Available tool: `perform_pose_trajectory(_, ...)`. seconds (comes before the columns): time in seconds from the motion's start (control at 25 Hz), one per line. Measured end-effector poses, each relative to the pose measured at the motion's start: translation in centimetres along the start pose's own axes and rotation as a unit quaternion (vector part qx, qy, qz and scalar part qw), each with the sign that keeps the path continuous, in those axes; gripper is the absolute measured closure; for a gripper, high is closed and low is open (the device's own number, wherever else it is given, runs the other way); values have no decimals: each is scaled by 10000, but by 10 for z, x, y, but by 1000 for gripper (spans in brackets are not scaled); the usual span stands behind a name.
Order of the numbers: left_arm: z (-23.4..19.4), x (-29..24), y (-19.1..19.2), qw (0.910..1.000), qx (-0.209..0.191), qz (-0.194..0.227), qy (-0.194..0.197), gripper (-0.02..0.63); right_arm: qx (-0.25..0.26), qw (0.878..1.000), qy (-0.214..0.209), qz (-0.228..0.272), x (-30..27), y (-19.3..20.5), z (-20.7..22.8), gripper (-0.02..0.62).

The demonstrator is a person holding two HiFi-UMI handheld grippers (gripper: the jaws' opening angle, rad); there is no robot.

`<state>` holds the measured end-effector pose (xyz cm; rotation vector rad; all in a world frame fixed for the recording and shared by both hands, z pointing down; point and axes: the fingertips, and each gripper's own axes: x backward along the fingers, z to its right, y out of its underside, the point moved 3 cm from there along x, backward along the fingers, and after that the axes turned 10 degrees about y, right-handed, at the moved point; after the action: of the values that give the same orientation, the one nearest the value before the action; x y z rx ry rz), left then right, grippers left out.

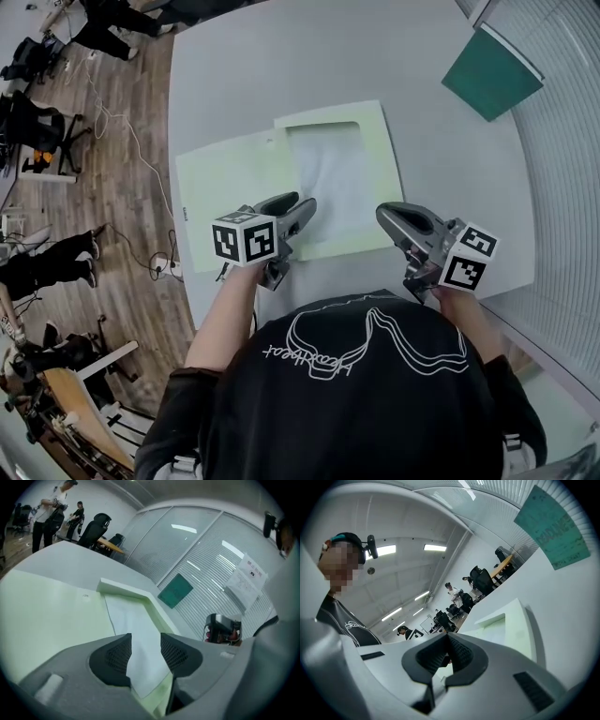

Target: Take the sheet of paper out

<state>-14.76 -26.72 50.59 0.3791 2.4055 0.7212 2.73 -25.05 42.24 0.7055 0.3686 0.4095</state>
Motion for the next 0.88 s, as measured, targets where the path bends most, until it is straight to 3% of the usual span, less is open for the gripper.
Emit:
perform_pose_trajectory(0.12, -7, -6, 8, 9995, 268, -118, -80, 423, -139, 9999, -33, -3, 5, 2, -2, 586)
perform_pose_trajectory(0.32, -20, -15, 8, 9984, 375, -324, -277, 424, -301, 9995, -13, -14, 5, -1, 3, 586)
perform_pose_trajectory(0.88, -38, -25, 17, 9944, 868, -497, -353, 425, -747, 9969, -202, 112, 2, 9, -7, 586)
